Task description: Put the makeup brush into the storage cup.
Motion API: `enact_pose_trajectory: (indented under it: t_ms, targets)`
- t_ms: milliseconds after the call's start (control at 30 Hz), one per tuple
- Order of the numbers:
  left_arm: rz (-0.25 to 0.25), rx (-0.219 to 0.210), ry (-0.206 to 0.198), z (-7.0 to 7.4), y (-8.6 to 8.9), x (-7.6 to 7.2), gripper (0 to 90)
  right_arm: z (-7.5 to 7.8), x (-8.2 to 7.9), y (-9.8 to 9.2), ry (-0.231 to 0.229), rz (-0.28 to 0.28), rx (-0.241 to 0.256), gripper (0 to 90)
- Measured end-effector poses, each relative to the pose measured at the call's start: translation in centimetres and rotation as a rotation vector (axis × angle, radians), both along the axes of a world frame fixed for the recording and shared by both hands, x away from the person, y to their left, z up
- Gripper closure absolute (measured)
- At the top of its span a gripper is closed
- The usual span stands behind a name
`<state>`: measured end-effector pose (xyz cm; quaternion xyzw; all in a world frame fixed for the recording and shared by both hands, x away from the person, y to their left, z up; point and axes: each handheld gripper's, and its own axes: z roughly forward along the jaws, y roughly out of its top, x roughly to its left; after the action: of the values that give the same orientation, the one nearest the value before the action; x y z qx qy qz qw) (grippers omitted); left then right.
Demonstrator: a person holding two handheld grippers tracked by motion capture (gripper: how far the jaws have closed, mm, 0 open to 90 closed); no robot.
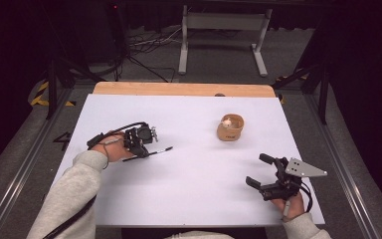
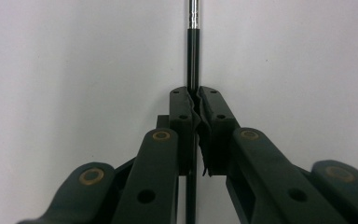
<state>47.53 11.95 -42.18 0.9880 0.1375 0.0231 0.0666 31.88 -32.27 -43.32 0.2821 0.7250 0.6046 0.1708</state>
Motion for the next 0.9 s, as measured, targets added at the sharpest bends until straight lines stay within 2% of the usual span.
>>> enact_pose_trajectory:
  t_ms: [133,300,467,533,567,700,900]
  targets:
    - [0.011,0.001,0.009,0.1,0.0,0.0,84.9,0.0,0.0,0.0,-0.001,0.002,-0.004,0.6]
    - [0.026,-0.041,0.019,0.4,0.3,0.0,84.9,0.0,0.0,0.0,-0.005,0.000,-0.006,0.6]
    - [0.032,-0.141,0.033,1.1,0.8,-0.6,85.0,0.0,-0.1,0.1,-0.004,-0.001,-0.010,0.6]
    - [0.036,-0.181,0.025,1.5,1.0,-0.8,84.9,0.0,-0.1,0.1,-0.005,-0.001,-0.011,0.6]
    - [0.036,-0.181,0.025,1.5,1.0,-0.8,84.9,0.0,-0.1,0.1,-0.005,-0.001,-0.011,0.6]
    - [0.039,-0.305,-0.021,2.5,1.9,-1.3,85.0,0.1,-0.1,0.2,-0.009,0.003,-0.016,0.6]
    - [0.073,-0.415,-0.081,2.7,3.0,-2.2,85.0,0.1,-0.1,0.1,-0.010,0.004,-0.017,0.6]
